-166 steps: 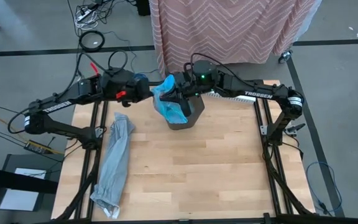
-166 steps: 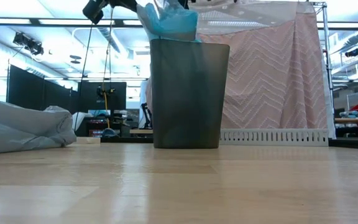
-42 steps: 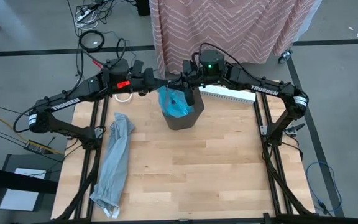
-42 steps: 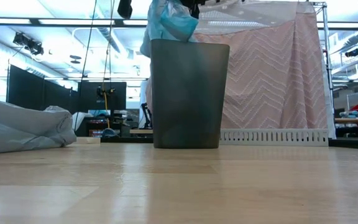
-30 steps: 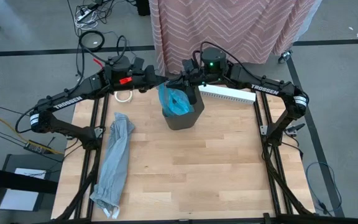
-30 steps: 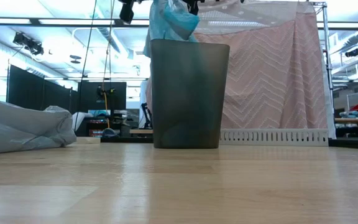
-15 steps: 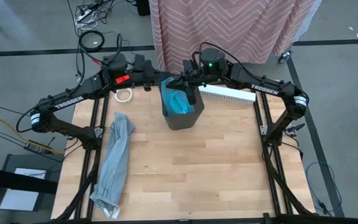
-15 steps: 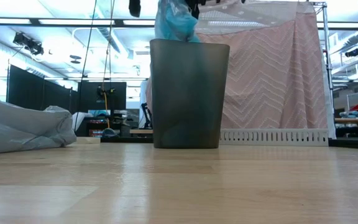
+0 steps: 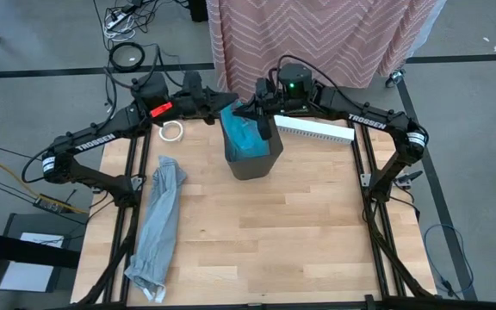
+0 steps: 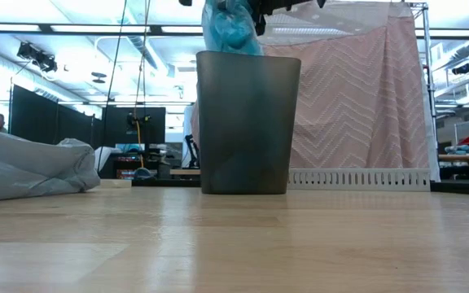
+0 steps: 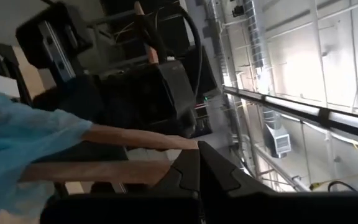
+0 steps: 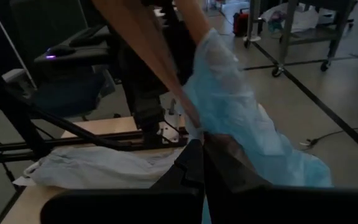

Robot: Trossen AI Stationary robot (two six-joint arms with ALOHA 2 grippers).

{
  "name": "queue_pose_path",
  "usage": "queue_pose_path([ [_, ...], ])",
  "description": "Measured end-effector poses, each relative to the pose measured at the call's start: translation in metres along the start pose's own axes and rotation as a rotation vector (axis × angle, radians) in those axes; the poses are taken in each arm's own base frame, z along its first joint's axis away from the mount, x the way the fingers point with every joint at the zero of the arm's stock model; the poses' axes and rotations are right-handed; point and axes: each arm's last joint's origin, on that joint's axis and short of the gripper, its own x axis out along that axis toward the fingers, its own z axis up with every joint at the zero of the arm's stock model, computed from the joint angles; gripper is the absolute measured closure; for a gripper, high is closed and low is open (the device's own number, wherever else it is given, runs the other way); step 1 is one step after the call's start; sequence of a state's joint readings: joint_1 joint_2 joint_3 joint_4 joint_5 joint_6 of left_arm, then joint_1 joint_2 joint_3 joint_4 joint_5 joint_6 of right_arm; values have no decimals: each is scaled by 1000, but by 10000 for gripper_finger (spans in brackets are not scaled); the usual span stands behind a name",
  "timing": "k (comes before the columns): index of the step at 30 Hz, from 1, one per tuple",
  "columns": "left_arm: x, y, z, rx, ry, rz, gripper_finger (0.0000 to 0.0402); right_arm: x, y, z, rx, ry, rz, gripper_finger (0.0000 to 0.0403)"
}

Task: Place trash/remove bag and relplace
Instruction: Remove the blue trash bag from the trash bin

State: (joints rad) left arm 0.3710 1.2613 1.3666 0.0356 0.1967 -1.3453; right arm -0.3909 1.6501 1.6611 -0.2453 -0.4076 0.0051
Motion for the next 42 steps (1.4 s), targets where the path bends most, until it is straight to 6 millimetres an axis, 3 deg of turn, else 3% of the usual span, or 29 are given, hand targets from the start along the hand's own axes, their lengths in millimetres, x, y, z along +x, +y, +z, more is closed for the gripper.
queue_pose_path([
  [8, -1, -10, 2, -5, -6, -101, 400, 3, -4, -11, 23, 37, -27, 403],
  [23, -1, 8, 0, 17, 109, 53, 400, -22, 10, 15, -7, -83, -10, 403],
  [35, 2, 12, 2, 46, 26, 83, 400, -17, 19, 19, -19, -132, 37, 403],
  [42, 18, 17, 5, 52, 5, 19, 400, -17, 20, 20, -19, -135, 47, 403],
])
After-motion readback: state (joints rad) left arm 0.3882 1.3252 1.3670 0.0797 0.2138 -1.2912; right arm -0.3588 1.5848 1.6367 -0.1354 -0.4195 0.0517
